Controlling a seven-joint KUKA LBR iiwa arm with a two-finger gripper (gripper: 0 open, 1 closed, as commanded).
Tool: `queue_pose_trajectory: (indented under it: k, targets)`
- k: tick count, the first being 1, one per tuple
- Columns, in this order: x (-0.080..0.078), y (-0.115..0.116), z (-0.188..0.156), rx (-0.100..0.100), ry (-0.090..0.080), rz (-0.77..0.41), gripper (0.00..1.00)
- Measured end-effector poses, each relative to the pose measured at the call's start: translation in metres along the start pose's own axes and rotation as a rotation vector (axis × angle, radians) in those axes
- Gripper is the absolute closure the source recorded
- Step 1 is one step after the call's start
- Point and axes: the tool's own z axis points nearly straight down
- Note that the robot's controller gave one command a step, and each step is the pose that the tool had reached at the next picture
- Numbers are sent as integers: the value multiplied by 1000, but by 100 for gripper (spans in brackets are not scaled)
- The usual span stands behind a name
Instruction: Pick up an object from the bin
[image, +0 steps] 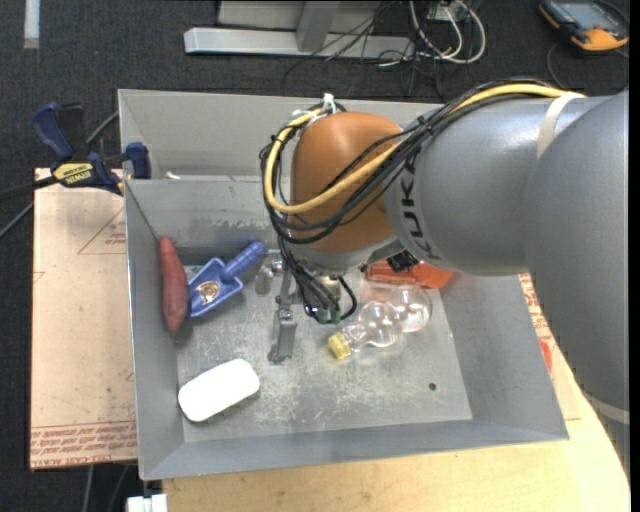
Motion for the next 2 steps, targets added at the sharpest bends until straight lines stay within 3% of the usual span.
queue_pose_trajectory:
  k: [1, 2]
  targets:
    - [0, 0, 0, 0, 0, 0, 0]
    - [25, 18, 77, -1, -3, -127, 0]
